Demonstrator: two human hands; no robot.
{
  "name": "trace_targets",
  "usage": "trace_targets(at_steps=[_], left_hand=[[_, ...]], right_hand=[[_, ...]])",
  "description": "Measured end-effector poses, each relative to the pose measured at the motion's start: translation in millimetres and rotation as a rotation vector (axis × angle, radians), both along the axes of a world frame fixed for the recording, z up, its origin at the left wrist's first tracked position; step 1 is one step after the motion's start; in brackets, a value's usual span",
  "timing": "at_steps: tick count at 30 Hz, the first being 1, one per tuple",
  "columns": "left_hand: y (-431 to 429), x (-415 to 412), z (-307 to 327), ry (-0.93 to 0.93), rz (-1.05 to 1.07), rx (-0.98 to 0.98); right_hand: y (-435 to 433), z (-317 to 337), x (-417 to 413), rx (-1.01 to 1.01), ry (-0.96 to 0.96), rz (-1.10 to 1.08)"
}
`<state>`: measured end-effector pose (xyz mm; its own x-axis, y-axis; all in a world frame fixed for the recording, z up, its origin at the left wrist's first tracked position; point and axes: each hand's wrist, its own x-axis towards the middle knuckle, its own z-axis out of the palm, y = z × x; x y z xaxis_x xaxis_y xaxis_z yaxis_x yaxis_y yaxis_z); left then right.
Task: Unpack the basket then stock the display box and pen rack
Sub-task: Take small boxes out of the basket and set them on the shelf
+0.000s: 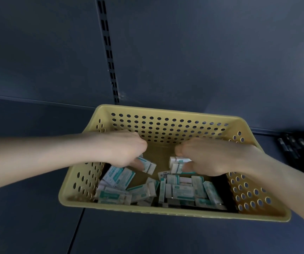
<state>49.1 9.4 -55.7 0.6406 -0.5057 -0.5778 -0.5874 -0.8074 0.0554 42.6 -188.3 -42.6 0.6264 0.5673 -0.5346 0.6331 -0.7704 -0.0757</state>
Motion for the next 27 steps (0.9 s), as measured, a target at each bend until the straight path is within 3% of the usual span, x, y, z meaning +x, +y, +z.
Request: trace_targets(at_steps=[12,17,21,24,27], left_hand=[[-3,0,0,-0.063,0.092,-0.016],[-1,4,6,0.052,0.122,-0.051],[4,3,21,0.324,0.193,-0.257],[1,-10,24,0.494,0.15,-0.246],[-5,-19,16,0.487,0.108,-0.223]], right_hand=[[7,10,-5,0.15,0.309,-0.136],[1,20,-4,0.207,0.369,-0.187],[0,26,-11,0.127,0.483,-0.154],[2,24,-17,0.087,0.478,-0.092],[5,21,-19,0.1,0.459,-0.097]])
